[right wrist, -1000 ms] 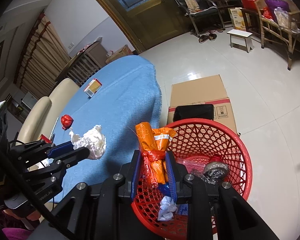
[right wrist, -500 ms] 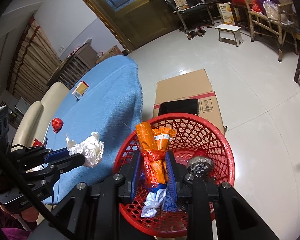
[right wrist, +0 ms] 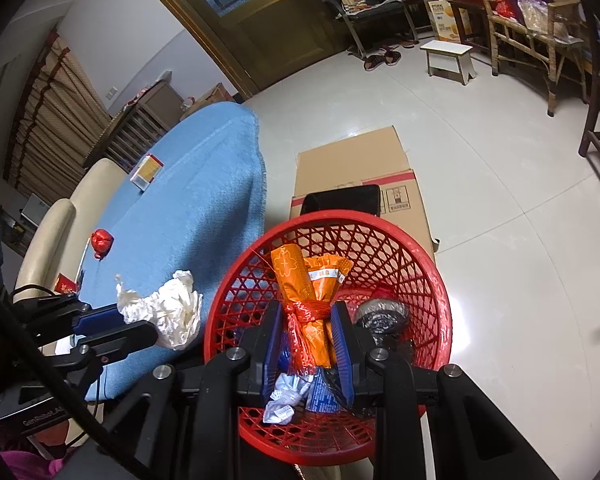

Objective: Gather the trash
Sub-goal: 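Lower both held bags into the red wastebasket and open both grippers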

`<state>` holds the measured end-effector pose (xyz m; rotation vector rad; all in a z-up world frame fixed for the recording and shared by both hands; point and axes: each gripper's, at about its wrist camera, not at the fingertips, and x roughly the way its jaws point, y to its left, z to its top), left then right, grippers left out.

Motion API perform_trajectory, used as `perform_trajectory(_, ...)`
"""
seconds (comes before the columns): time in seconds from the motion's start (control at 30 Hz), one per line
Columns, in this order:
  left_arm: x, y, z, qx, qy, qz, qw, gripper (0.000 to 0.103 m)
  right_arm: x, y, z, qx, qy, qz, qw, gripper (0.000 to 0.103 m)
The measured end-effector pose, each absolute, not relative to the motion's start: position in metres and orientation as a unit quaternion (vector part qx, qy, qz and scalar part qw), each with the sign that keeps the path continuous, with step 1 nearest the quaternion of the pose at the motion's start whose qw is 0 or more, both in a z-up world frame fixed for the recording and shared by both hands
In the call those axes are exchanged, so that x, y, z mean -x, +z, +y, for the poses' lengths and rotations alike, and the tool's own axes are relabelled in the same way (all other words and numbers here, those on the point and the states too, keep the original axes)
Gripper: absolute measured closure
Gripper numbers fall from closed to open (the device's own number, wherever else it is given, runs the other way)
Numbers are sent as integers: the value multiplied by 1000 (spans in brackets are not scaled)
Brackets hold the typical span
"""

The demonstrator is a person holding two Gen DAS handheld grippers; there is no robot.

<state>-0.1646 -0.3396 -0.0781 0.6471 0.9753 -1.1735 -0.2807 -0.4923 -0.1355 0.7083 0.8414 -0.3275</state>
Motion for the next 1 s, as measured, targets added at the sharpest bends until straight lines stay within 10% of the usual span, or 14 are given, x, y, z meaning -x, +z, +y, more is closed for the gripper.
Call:
perform_trajectory(0.27,165,-92,-343,-288,-524,459,657,81,281,-141,-492,-340,-158,404,834,75)
perform_trajectory(0.4,160,-92,-341,-275,-521,464,661,62,280,-142,-494,-348,-162,403,831,75)
perform_trajectory(1.0,128,-79,-310,-228,-485,470,702,62,274,-142,-496,-384,-151,406,815,74)
